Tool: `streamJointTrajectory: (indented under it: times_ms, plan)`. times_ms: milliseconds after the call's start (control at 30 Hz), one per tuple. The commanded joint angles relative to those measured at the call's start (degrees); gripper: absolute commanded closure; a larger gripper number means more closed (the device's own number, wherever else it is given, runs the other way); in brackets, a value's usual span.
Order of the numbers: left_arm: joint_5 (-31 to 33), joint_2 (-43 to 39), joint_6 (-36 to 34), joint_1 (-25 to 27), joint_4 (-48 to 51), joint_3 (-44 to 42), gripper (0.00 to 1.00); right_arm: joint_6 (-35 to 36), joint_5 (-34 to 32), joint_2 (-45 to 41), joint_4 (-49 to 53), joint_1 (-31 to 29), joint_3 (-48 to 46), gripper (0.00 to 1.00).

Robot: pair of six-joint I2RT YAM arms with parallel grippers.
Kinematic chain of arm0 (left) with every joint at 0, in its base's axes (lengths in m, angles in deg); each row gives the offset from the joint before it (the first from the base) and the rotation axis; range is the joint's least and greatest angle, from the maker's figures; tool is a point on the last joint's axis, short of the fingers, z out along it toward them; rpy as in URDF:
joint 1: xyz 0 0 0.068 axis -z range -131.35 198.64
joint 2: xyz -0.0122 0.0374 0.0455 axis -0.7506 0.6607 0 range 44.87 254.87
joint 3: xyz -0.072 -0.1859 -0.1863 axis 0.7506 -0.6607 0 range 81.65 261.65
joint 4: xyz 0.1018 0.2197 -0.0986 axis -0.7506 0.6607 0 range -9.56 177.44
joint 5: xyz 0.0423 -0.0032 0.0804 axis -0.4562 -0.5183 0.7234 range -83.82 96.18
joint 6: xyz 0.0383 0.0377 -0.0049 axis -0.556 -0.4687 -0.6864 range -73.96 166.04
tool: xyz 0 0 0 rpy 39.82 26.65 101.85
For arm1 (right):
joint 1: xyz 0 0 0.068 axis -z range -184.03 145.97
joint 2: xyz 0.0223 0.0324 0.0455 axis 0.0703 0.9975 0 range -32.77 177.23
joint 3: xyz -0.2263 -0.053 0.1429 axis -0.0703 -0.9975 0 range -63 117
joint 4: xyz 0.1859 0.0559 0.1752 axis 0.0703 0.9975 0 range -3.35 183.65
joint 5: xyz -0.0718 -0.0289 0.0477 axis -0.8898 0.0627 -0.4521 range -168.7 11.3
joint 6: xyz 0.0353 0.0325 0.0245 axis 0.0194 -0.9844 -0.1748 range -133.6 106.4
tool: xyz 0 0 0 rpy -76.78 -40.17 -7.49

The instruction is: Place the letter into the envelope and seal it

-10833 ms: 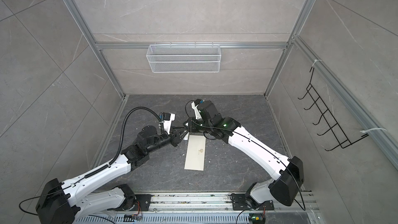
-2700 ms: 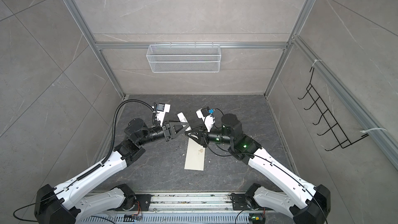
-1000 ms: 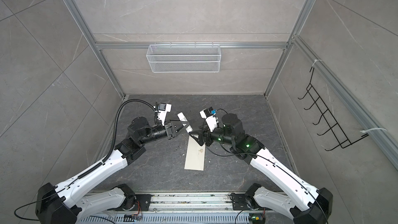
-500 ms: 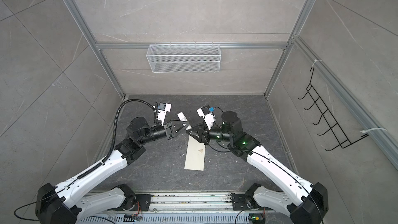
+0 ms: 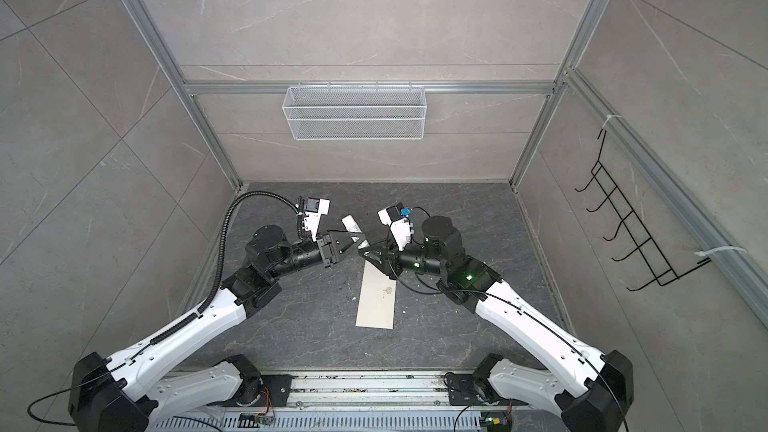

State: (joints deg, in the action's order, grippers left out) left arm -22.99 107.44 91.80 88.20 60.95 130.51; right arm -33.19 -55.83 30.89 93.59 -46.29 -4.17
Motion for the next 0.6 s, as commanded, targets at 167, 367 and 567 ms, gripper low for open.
streamJointTrajectory:
  times_ms: [167,367,567]
  plan:
    - [0.37,0.56,-3.32,0.11,1.3,1.59,1.0,15.4,-59.6,3.66,7.73,-17.65,8.19,1.0]
    - [0.55,1.15,-3.46,0.1,1.3,1.59,1.0,36.58,-86.39,15.25,-1.5,-29.91,12.36,1.0]
    - [0.7,1.09,-3.49,0.09,1.5,1.5,1.0,50.03,-92.27,22.1,-13.75,-33.03,11.93,1.0]
